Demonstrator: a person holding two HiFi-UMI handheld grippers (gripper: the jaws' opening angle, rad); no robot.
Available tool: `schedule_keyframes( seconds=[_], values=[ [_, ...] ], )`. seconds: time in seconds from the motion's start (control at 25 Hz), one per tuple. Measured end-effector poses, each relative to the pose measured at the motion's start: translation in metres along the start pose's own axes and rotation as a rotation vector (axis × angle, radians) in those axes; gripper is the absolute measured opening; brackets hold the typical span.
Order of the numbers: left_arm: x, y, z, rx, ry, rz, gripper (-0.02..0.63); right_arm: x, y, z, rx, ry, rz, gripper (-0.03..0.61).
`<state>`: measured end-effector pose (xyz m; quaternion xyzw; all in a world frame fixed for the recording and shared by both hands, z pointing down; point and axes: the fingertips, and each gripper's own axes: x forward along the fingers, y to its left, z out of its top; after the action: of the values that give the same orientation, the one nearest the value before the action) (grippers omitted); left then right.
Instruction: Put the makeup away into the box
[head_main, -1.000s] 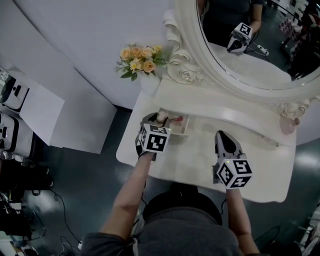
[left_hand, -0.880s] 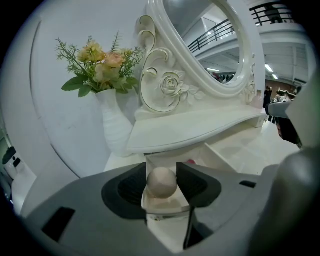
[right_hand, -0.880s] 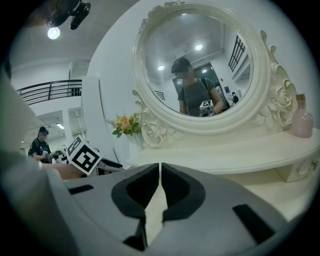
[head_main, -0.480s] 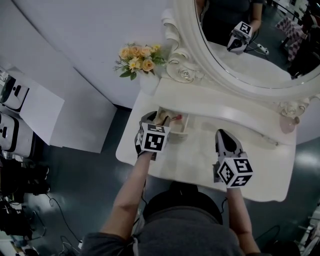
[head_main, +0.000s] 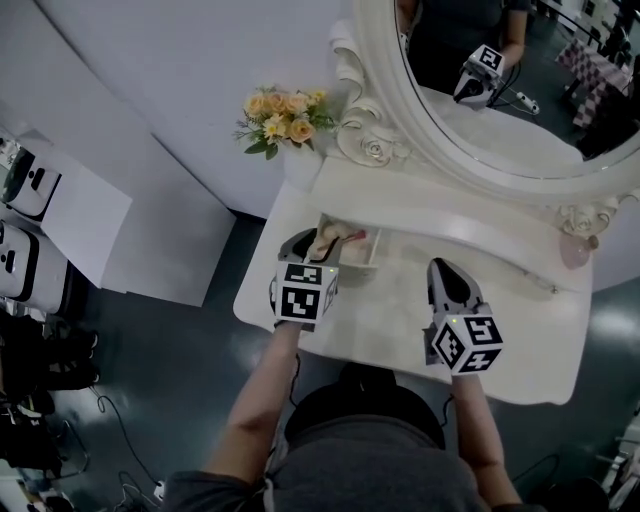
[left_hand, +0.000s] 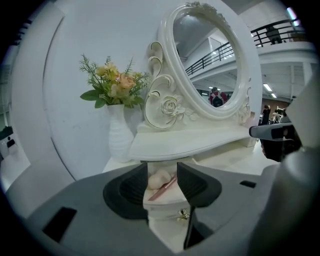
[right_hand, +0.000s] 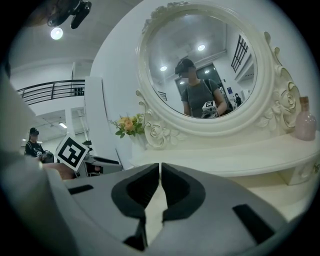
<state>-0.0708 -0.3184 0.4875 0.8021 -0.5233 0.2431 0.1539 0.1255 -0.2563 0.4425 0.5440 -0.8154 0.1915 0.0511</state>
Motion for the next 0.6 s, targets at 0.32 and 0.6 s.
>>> schedule_keyframes(
  seconds=[0.32,0.6],
  values=[
    [-0.021,-0.002,0.005,-0.043,-0.068,-0.024,0.175,0.000,0.010,0.002,-0.014,-0.005,0.012,0.012],
    [-0.037,0.000,0.005,-0.090,-0.120,-0.036,0.129,-0.005,0.016,0.005,-0.022,-0.014,0.015,0.012]
  ],
)
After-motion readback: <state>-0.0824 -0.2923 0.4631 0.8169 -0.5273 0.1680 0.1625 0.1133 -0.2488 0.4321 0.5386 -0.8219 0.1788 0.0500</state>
